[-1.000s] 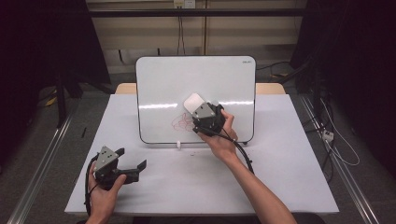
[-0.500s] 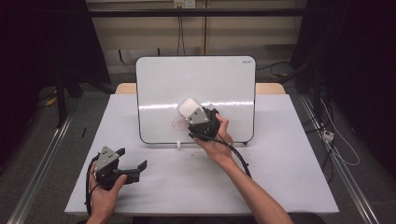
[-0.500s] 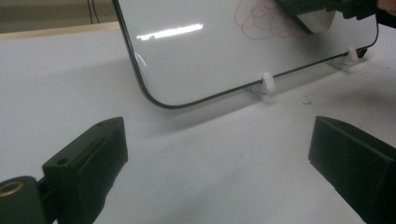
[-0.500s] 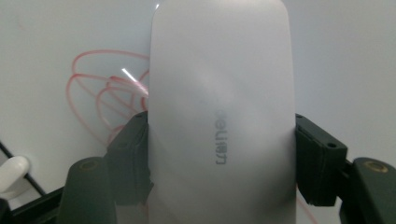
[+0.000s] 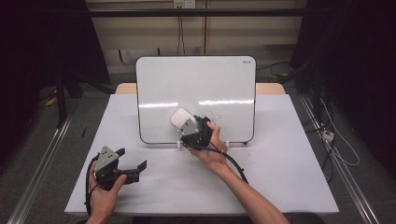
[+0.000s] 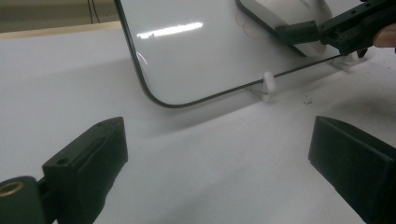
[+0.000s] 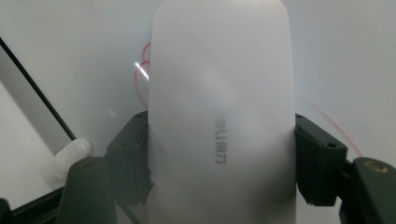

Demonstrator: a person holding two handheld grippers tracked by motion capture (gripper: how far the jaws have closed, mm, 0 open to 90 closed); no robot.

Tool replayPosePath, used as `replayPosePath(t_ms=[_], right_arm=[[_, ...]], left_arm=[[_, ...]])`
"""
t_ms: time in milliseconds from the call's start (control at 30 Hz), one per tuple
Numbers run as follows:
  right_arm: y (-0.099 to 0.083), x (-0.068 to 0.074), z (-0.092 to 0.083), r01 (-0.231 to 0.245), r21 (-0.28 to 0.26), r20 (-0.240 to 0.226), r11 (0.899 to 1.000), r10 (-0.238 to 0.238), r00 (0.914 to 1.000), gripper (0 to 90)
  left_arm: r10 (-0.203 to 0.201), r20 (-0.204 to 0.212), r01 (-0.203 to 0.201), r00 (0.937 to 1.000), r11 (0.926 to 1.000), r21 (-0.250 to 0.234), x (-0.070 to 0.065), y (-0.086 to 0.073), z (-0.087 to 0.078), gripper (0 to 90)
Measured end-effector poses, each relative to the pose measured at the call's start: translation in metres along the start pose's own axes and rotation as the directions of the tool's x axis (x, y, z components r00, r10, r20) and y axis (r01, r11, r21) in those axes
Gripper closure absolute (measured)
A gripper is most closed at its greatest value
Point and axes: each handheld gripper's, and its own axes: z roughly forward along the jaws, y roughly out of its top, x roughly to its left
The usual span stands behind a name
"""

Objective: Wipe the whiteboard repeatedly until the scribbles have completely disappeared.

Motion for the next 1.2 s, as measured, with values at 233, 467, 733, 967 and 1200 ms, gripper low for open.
replayPosePath(t_ms=[233, 467, 733, 967, 1200], right_arm=[[-0.005, -0.008, -0.003, -0.017, 0.017, 0.000, 1.000, 0.017, 0.9999, 31.6], [-0.020, -0.035, -0.012, -0.083, 0.029, 0.040, 0.996, 0.082, 0.9959, 31.7], [-0.046, -0.083, -0.028, -0.206, 0.039, 0.116, 0.978, 0.200, 0.9730, 31.7], [-0.056, -0.103, -0.035, -0.269, 0.036, 0.154, 0.962, 0.261, 0.9531, 31.8], [-0.053, -0.091, -0.032, -0.277, 0.034, 0.165, 0.960, 0.268, 0.9491, 31.7]], left_arm=[[-0.003, -0.003, 0.003, 1.0000, 1.0000, 0.000, 0.002, -0.001, -0.002, 4.7], [-0.004, -0.003, 0.004, 1.0000, 1.0000, -0.005, 0.001, 0.000, -0.002, 4.7], [-0.003, -0.009, 0.003, 1.0000, 1.0000, 0.001, 0.001, -0.001, -0.002, 4.7], [0.001, -0.009, -0.001, 1.0000, 1.0000, 0.008, 0.001, -0.001, -0.001, 4.7], [0.002, -0.007, -0.002, 1.0000, 1.0000, 0.006, -0.002, 0.000, 0.002, 4.7]])
